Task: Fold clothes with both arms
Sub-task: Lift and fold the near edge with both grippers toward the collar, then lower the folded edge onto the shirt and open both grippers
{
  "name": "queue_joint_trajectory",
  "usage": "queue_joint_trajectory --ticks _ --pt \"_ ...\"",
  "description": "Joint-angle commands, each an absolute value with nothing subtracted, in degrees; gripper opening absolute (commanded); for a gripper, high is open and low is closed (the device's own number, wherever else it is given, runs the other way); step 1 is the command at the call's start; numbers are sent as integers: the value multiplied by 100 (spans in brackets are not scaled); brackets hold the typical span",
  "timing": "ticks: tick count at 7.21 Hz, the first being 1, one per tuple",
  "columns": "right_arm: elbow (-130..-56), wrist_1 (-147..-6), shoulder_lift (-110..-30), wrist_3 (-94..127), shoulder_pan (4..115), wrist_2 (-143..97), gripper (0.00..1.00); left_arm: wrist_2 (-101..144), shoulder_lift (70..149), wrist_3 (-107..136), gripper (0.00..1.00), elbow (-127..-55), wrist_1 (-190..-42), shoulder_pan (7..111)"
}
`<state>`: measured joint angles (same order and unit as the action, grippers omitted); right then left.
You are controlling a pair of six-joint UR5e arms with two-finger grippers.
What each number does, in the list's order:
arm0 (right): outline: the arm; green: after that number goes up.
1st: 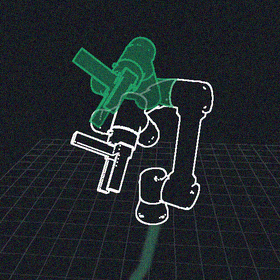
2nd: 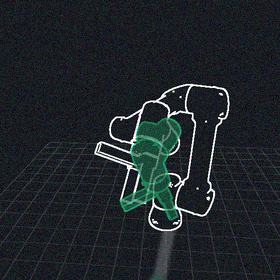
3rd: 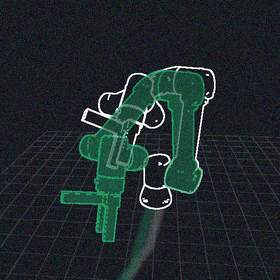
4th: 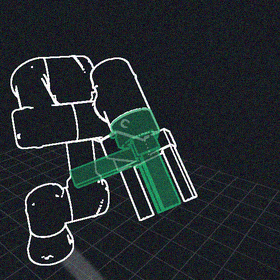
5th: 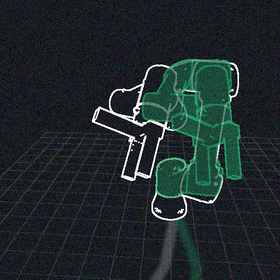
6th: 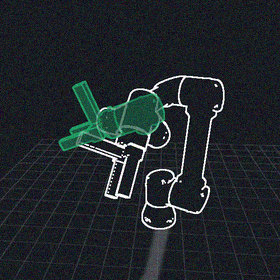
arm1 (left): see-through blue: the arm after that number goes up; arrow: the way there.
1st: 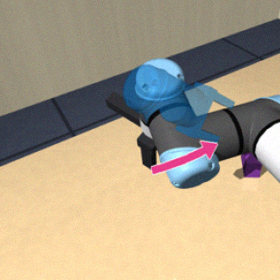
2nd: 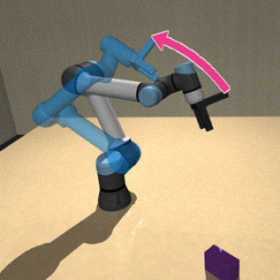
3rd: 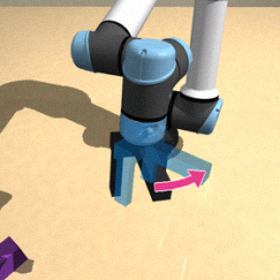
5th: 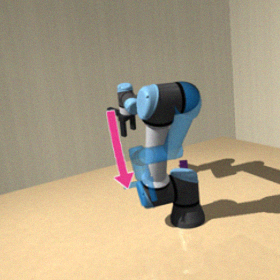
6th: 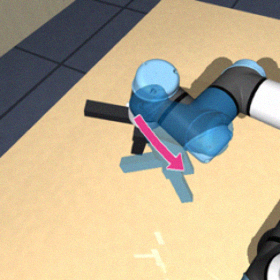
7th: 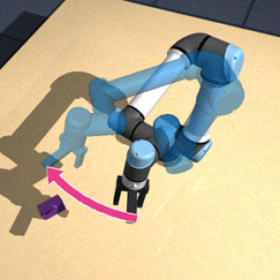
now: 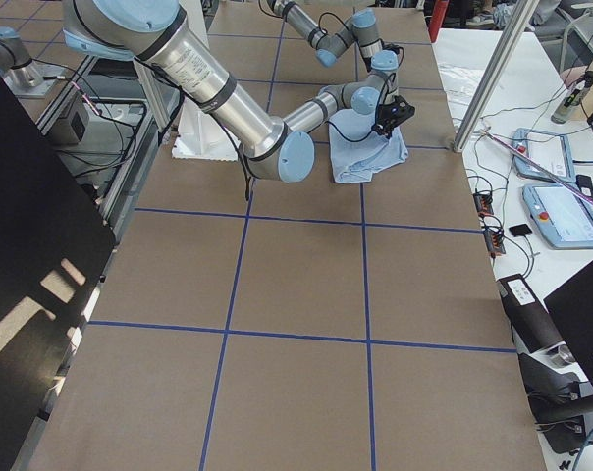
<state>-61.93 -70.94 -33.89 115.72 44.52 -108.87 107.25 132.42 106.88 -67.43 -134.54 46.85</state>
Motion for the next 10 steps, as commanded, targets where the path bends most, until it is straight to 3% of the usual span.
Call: queue_joint_trajectory --ticks 1,7,8,9,10 --pt "-5714 -6751 -3314 11461 4465 -10872 0 10608 13368 10539 0 -6241 -13781 4693" --pt "-4905 -6302 -3024 11268 4465 -10758 0 10380 13798 10433 0 -5487 -14078 4693" --pt "-4817 -6284 -2980 11233 4456 -10740 4 10380 13808 10433 1 -5441 -14106 4693" --pt "-4808 -6275 -2945 11163 4456 -10732 99 10371 13808 10433 35 -5440 -14106 4693" --pt "-4790 -6267 -2927 11136 4456 -10749 100 10371 13816 10433 43 -5432 -14106 4693"
